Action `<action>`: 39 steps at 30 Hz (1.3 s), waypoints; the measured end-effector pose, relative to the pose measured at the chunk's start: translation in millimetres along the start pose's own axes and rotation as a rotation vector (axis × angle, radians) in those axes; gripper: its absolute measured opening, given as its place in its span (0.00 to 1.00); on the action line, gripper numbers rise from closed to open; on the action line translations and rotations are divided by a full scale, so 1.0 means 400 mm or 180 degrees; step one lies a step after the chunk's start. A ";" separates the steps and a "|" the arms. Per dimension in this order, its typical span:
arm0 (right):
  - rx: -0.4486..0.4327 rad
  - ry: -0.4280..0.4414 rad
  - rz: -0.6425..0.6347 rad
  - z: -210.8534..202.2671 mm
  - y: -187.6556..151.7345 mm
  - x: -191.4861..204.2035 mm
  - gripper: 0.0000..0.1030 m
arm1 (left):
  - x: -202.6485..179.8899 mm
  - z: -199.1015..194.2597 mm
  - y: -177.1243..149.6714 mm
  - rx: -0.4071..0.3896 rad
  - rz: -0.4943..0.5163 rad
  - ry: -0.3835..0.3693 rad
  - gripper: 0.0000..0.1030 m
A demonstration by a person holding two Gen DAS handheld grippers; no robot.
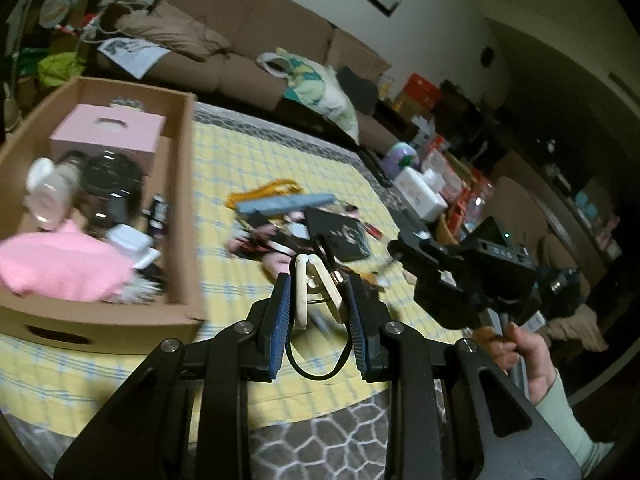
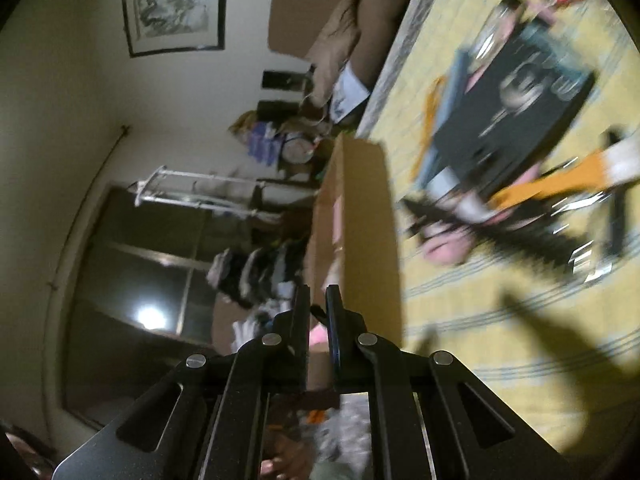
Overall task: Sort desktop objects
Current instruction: 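Carry the clip and comb into the box and open both grippers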
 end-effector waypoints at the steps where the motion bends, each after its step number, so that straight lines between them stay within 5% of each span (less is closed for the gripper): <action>1: 0.0045 0.0038 0.0015 0.028 -0.010 0.013 0.08 | 0.009 -0.011 0.004 -0.0005 0.0004 0.0036 0.25; 12: 0.0362 0.0046 -0.0190 0.190 -0.088 0.166 0.08 | 0.088 -0.205 0.056 -0.0184 0.0057 0.0304 0.25; 18: 0.0346 -0.0005 -0.0376 0.296 -0.058 0.268 0.08 | 0.137 -0.253 0.128 -0.0252 0.0114 0.0502 0.25; 26: 0.0226 -0.0451 -0.0822 0.452 -0.018 0.290 0.08 | 0.271 -0.166 0.183 -0.0031 -0.0035 0.0809 0.25; 39: 0.0561 -0.1157 -0.0850 0.573 -0.023 0.155 0.08 | 0.383 -0.054 0.184 0.0188 -0.0231 0.0913 0.25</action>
Point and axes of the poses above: each gripper's, at about its wrist camera, not at the fingertips, and z roughly the way its jaws point, x to its left, y to its top, the point moved 2 cm from there along z, roughly the way its jaws point
